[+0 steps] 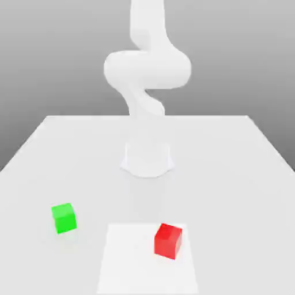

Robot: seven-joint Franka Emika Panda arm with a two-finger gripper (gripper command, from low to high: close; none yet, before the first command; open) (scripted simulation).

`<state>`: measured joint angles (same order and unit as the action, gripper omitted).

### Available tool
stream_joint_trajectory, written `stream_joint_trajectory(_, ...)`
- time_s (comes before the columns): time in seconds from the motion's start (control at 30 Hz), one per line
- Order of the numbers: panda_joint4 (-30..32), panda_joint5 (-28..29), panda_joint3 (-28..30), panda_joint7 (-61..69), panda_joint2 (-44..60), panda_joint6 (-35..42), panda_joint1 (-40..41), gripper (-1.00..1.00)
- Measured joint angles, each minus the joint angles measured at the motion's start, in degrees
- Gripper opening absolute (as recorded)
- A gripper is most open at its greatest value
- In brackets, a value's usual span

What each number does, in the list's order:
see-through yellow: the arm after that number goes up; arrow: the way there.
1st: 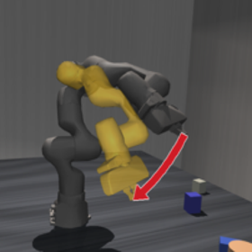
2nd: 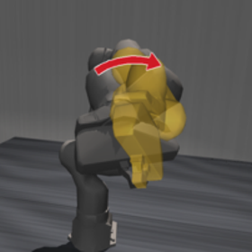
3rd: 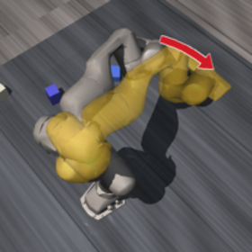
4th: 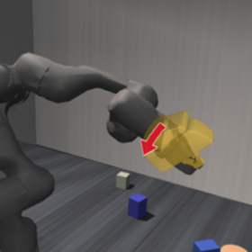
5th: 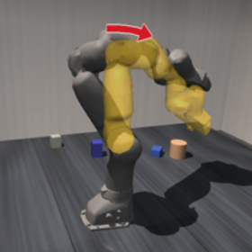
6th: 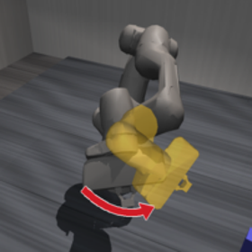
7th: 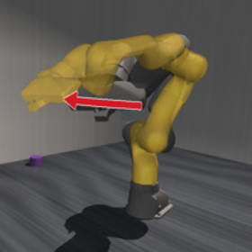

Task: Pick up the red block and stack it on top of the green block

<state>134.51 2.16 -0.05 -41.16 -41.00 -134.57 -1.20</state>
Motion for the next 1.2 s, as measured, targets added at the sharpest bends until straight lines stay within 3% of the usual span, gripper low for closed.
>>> stream_joint_trajectory(0.23, 7.85, 5.29, 2.01, 14.36, 14.2, -7.98, -4.0, 0.0)
stream_joint_trajectory(0.43, 14.45, 6.31, 4.61, 28.79, 25.91, -14.85, -7.22, 0.0)
stream_joint_trajectory(0.7, 22.99, -1.27, 5.67, 53.69, 41.19, -24.47, -11.53, 0.0)
stream_joint_trajectory(0.9, 22.18, -5.9, 3.18, 58.82, 53.36, -34.52, -9.8, 0.0)
stream_joint_trajectory(0.93, 21.97, -6.13, 2.74, 59.05, 54.95, -35.87, -9.41, -1.0)
stream_joint_trajectory(1.2, 22.14, -5.7, 2.76, 58.69, 53.74, -34.74, -9.32, -1.0)
